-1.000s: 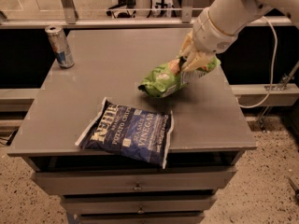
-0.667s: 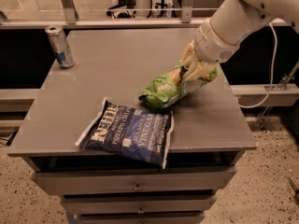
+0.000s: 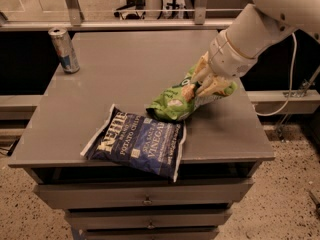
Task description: Move green rice chip bag near blue chip bag
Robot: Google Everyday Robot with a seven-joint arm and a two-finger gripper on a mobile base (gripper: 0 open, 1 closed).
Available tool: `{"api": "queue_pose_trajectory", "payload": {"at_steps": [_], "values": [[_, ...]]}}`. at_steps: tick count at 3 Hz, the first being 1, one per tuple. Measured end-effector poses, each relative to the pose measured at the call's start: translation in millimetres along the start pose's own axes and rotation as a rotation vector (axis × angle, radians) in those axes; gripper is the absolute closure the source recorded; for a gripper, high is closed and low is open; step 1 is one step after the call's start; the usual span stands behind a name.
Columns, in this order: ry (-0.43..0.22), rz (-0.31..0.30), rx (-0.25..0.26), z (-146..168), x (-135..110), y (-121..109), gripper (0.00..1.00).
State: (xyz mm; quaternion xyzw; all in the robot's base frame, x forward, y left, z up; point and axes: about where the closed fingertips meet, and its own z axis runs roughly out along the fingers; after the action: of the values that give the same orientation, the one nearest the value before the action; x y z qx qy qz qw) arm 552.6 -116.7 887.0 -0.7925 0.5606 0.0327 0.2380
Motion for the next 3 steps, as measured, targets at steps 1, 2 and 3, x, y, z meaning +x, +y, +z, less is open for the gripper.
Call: {"api": "queue_pose_trajectory", "payload": {"at_steps": [1, 2, 3], "values": [[0.002, 0.001, -0.004, 0, 1, 2, 0.07], [0.014, 0.009, 0.019, -9, 2, -6, 0.00], [0.009, 0.066, 0.083, -41, 21, -19, 0.00]]}}
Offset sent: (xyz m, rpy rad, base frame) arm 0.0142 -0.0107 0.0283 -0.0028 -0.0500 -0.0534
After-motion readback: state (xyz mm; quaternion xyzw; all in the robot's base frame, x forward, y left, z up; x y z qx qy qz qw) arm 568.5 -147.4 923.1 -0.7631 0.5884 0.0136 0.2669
